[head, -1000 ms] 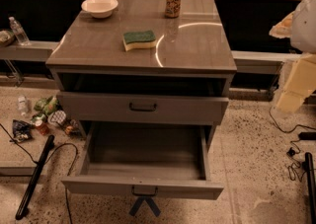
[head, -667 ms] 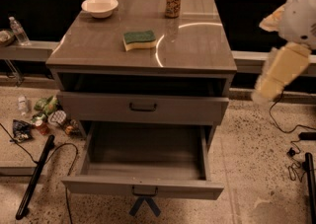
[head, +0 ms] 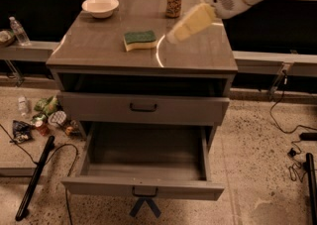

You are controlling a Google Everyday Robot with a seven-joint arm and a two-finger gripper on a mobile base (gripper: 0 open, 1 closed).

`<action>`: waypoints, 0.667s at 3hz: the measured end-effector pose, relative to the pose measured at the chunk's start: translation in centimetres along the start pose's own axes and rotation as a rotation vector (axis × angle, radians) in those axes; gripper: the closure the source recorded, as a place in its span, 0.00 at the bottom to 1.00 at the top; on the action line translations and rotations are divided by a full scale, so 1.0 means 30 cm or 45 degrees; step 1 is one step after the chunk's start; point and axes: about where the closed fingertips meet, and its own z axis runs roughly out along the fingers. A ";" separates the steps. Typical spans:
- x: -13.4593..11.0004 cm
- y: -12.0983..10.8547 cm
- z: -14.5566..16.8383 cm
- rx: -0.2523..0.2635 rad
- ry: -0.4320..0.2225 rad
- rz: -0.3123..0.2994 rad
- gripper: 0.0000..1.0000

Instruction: Place sponge into middle drawer

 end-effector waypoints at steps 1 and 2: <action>-0.076 -0.036 0.234 0.024 -0.036 0.073 0.00; -0.097 -0.034 0.249 0.027 -0.049 0.074 0.00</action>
Offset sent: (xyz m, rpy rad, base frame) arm 0.0405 0.0485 -0.0225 0.0430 0.0113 -0.0415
